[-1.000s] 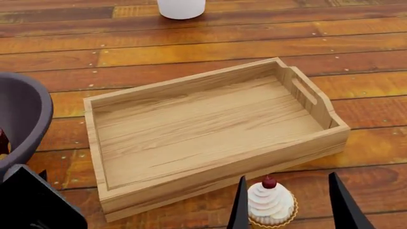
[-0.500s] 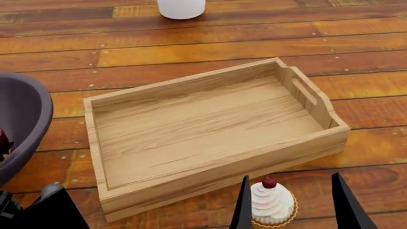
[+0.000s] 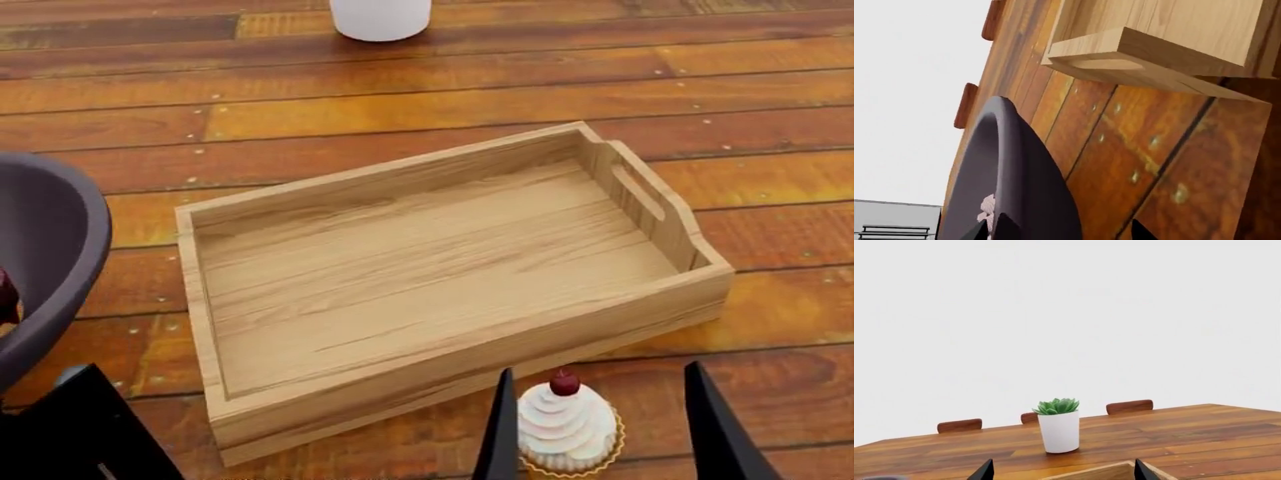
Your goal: Pick up the bowl with cake and place it on the tray. Pick up the cupcake and place it on the tray.
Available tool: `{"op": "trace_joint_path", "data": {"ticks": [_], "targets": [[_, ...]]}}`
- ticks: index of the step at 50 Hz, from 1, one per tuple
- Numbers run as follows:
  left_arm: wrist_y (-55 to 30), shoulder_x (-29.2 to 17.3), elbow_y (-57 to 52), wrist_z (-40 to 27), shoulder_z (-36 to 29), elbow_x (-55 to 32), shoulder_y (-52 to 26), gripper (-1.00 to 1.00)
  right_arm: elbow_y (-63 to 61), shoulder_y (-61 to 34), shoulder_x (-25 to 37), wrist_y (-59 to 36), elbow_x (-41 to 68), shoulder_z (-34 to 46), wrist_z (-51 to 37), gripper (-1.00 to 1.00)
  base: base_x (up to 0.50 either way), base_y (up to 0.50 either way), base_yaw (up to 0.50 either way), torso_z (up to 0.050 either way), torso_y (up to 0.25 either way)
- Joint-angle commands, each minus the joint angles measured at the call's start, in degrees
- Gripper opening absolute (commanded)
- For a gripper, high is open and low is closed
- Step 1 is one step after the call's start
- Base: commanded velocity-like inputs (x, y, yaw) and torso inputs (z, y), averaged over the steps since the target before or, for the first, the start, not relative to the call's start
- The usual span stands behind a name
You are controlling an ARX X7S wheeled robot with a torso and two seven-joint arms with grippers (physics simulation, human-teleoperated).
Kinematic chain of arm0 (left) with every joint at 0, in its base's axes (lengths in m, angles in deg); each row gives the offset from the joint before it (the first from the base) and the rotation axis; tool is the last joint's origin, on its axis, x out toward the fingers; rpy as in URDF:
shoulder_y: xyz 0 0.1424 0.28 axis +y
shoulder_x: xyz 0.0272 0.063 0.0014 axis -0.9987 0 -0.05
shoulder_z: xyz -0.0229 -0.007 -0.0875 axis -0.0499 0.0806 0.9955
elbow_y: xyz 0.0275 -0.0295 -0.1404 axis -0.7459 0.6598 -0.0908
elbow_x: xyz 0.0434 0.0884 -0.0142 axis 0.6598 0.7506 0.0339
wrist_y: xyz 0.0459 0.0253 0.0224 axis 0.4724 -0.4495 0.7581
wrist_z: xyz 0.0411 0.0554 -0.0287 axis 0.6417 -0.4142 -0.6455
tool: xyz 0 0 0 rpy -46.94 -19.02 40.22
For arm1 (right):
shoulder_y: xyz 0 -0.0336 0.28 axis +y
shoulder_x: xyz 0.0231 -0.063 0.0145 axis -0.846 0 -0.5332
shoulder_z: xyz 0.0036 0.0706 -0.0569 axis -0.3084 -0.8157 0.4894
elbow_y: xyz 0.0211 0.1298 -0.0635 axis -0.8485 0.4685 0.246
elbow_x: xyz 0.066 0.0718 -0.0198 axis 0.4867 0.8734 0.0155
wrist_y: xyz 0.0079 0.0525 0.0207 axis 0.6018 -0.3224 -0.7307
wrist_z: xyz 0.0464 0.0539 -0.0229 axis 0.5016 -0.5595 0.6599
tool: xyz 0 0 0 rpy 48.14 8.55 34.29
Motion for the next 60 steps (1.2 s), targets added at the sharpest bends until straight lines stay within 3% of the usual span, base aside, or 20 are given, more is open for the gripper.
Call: {"op": "trace_joint_path", "data": {"ticks": [1,11,21,22,27,29,31,32,38,39,44,46,47,48,52,60], "targets": [[-0.1,-0.8,2.7,-1.7,1.9,-1.9,2.5,-1.00,0.2,-0.2,0.2,0.1,-0.2,0.6,-0.4,1.00,0.00,0.00,0.00,0.000,0.000],[0.4,-0.8,1.7,-2.4,2.2,-2.1,2.7,-1.00,0.6,-0.2,0.3,0.4,-0.5,1.2,-0.6,1.00,0.00,0.00,0.00,-0.001,0.000],[-0.2,-0.1,-0.7,2.3,2.1,2.0,-0.5,-1.00,0.6,-0.7,0.6,0.0,-0.4,1.5,-1.2,1.00,0.00,0.00,0.00,-0.001,0.000],[-0.5,2.4,-0.1,10.8,2.4,8.6,-6.0,-1.00,0.2,-0.7,0.7,-0.4,-0.4,1.4,-1.5,1.00,0.00,0.00,0.00,0.000,0.000],[2.0,6.1,0.5,26.4,3.9,19.1,-13.5,-1.00,-1.5,-0.4,1.6,-1.1,0.7,0.1,-2.4,1.00,0.00,0.00,0.00,0.000,0.000],[2.5,6.4,0.5,26.5,4.2,19.2,-13.3,-1.00,-1.5,-0.4,1.7,-1.0,0.8,0.2,-2.5,1.00,0.00,0.00,0.00,0.000,0.000],[19.7,22.8,-1.4,27.2,21.4,21.0,-11.9,-1.00,-2.6,0.3,2.3,-1.0,1.3,-0.7,-3.0,1.00,0.00,0.00,0.00,0.000,0.000],[27.5,22.9,-0.5,27.3,23.5,20.0,-13.0,-1.00,-2.3,0.4,2.3,-0.8,1.3,-0.7,-2.9,1.00,0.00,0.00,0.00,0.000,0.000],[25.6,22.9,1.8,27.3,21.7,18.3,-14.9,-1.00,-1.7,0.1,2.5,-0.6,1.5,-0.4,-3.1,1.00,0.00,0.00,0.00,0.000,0.000],[23.3,22.9,6.9,27.3,18.2,16.2,-19.3,-1.00,-1.7,-0.1,2.6,-1.0,2.6,-1.6,-3.8,1.00,0.00,0.00,0.00,0.000,0.000],[16.3,22.9,10.3,27.3,10.7,13.0,-23.2,-1.00,-1.4,0.8,3.3,0.4,4.0,-3.3,-3.7,1.00,0.00,0.00,0.00,0.000,0.000],[-0.8,7.3,9.2,27.3,-6.4,-4.2,-40.4,-1.00,-0.2,0.6,3.4,0.8,5.5,-4.9,-3.9,1.00,0.00,0.00,0.00,0.000,0.000],[-9.4,8.4,10.1,27.3,-15.0,-3.7,-43.7,-1.00,0.0,0.5,3.5,0.8,5.8,-5.2,-4.1,1.00,0.00,0.00,0.00,0.000,0.000],[-16.8,9.8,11.5,27.3,-17.8,-2.2,-44.1,-1.00,0.0,0.5,3.6,0.8,5.9,-5.3,-4.2,1.00,0.00,0.00,0.00,0.000,0.000],[-16.8,15.5,11.4,27.3,-16.9,-3.7,-44.2,-1.00,1.5,0.1,3.2,1.3,5.9,-5.2,-4.0,1.00,0.00,0.00,0.00,0.000,0.000],[-16.8,20.7,9.7,27.3,-18.2,-3.2,-39.9,-1.00,2.5,-0.3,3.0,1.3,6.3,-5.0,-4.4,1.00,0.00,0.00,0.00,0.000,0.000]]}}
